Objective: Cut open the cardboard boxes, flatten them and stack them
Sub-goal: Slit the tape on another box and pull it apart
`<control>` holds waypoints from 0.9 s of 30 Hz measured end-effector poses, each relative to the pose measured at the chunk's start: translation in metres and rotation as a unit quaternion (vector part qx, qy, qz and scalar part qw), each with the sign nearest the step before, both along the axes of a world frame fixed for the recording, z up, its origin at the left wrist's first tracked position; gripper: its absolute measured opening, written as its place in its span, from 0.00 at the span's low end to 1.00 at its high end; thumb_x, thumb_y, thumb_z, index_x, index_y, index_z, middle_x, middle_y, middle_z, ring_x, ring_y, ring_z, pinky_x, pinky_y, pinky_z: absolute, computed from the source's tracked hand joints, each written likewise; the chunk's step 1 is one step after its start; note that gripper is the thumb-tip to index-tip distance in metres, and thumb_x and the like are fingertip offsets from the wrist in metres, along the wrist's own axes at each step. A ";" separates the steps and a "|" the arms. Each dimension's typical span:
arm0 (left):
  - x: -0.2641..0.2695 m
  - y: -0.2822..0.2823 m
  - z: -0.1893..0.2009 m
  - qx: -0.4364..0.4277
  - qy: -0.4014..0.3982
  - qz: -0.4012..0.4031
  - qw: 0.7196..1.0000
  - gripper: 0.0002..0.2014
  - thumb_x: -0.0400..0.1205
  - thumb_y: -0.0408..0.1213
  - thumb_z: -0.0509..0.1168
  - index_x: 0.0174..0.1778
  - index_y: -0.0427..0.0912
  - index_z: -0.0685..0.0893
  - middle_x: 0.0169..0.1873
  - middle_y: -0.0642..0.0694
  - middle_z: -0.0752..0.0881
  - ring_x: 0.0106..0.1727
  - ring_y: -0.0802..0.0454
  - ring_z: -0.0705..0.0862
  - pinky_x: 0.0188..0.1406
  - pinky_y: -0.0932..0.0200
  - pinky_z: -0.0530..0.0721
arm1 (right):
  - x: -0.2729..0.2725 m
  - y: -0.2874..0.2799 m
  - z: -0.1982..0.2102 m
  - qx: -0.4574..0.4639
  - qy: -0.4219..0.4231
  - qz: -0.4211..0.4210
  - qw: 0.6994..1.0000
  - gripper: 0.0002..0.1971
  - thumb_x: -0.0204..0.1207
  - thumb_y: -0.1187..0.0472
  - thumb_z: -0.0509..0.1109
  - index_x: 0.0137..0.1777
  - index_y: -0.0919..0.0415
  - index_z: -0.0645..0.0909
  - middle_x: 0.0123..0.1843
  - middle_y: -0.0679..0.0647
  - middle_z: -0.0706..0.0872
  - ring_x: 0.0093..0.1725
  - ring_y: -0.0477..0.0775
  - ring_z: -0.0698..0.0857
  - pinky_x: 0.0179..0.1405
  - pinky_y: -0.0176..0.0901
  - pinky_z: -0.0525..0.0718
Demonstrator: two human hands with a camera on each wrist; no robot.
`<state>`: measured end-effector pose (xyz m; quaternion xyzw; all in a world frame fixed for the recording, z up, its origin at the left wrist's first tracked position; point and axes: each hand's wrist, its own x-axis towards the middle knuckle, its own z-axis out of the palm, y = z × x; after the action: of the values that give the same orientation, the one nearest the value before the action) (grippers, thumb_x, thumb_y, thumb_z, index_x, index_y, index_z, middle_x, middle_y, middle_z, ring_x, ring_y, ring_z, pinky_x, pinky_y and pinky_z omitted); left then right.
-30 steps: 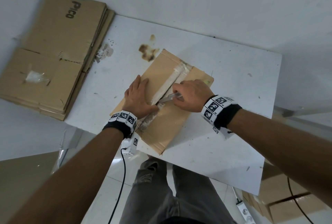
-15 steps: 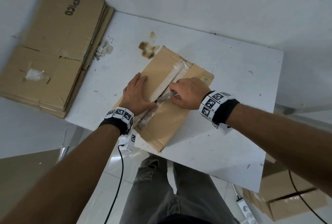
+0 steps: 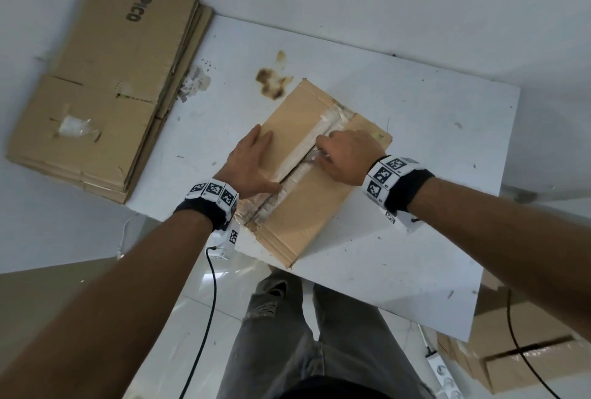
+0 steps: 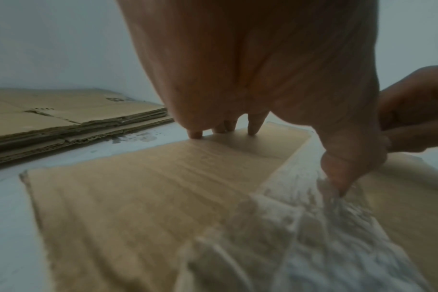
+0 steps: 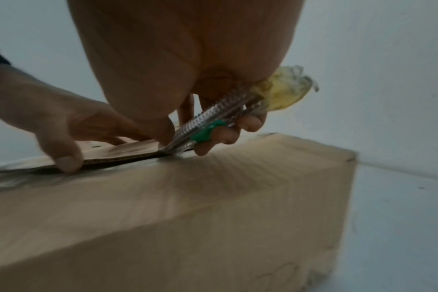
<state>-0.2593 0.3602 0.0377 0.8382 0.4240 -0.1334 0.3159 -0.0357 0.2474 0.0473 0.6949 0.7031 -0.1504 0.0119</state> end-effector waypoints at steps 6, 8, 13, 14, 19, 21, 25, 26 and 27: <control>0.006 -0.007 -0.002 0.041 0.011 0.009 0.999 0.62 0.66 0.49 0.84 0.90 0.50 0.52 0.90 0.49 0.47 0.89 0.46 0.52 0.86 0.36 0.59 | 0.074 -0.002 0.012 0.041 -0.061 -0.135 0.988 0.15 0.86 0.49 0.59 0.57 0.61 0.77 0.48 0.61 0.84 0.46 0.67 0.85 0.43 0.53 0.73; 0.008 -0.009 -0.004 0.046 0.017 0.007 0.999 0.62 0.64 0.50 0.84 0.90 0.49 0.52 0.90 0.48 0.48 0.89 0.45 0.53 0.86 0.36 0.59 | 0.078 -0.008 0.011 0.045 -0.075 -0.137 0.987 0.14 0.86 0.51 0.62 0.59 0.62 0.78 0.49 0.63 0.85 0.46 0.68 0.84 0.43 0.53 0.70; 0.015 -0.004 -0.003 0.055 0.016 -0.006 0.998 0.61 0.65 0.48 0.84 0.89 0.48 0.53 0.90 0.45 0.47 0.89 0.43 0.51 0.87 0.36 0.56 | 0.070 -0.019 0.005 0.073 -0.061 -0.205 0.974 0.14 0.85 0.52 0.62 0.60 0.64 0.76 0.49 0.66 0.84 0.46 0.71 0.85 0.46 0.58 0.76; 0.017 -0.003 -0.003 0.065 0.020 -0.011 0.998 0.61 0.66 0.48 0.84 0.89 0.48 0.53 0.90 0.44 0.47 0.90 0.42 0.51 0.88 0.35 0.54 | 0.072 -0.023 0.004 0.085 -0.047 -0.254 0.962 0.15 0.86 0.52 0.60 0.61 0.65 0.75 0.50 0.67 0.84 0.47 0.71 0.85 0.46 0.59 0.78; 0.011 0.003 -0.013 0.097 0.078 -0.048 0.991 0.57 0.70 0.44 0.82 0.89 0.49 0.50 0.90 0.43 0.39 0.91 0.40 0.40 0.86 0.25 0.41 | 0.094 -0.049 0.006 0.109 0.166 -0.477 0.856 0.17 0.88 0.49 0.58 0.66 0.62 0.74 0.57 0.66 0.88 0.55 0.69 0.86 0.47 0.52 0.76; 0.018 0.002 -0.015 0.131 0.111 -0.064 0.983 0.50 0.78 0.40 0.74 0.89 0.51 0.48 0.90 0.43 0.37 0.90 0.39 0.37 0.82 0.18 0.38 | 0.084 -0.049 -0.001 0.052 0.250 -0.453 0.854 0.18 0.85 0.43 0.64 0.63 0.55 0.76 0.53 0.58 0.89 0.52 0.62 0.87 0.50 0.48 0.80; 0.036 -0.013 -0.013 0.176 0.133 -0.006 0.975 0.40 0.84 0.30 0.62 0.89 0.54 0.49 0.91 0.47 0.39 0.91 0.35 0.40 0.77 0.10 0.46 | 0.046 -0.041 -0.023 0.013 0.399 -0.479 0.782 0.18 0.83 0.40 0.65 0.59 0.54 0.76 0.48 0.53 0.90 0.49 0.58 0.91 0.55 0.60 0.89; 0.040 -0.016 -0.014 0.173 0.113 0.028 0.978 0.40 0.83 0.27 0.61 0.88 0.54 0.52 0.91 0.48 0.41 0.91 0.35 0.42 0.75 0.09 0.49 | 0.038 -0.043 -0.025 0.017 0.425 -0.494 0.759 0.18 0.85 0.42 0.64 0.60 0.57 0.77 0.47 0.54 0.90 0.50 0.59 0.91 0.55 0.62 0.90; 0.043 -0.019 -0.015 0.176 0.092 0.062 0.978 0.41 0.81 0.23 0.61 0.87 0.54 0.56 0.91 0.48 0.45 0.90 0.35 0.45 0.74 0.08 0.52 | 0.033 -0.047 -0.025 0.014 0.456 -0.506 0.732 0.19 0.87 0.43 0.63 0.61 0.61 0.78 0.46 0.55 0.90 0.49 0.60 0.91 0.53 0.60 0.91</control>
<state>-0.2168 0.3409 0.0224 0.8368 0.5194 -0.1132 0.1313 -0.0029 0.2008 0.0221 0.7958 0.1710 -0.4235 -0.3976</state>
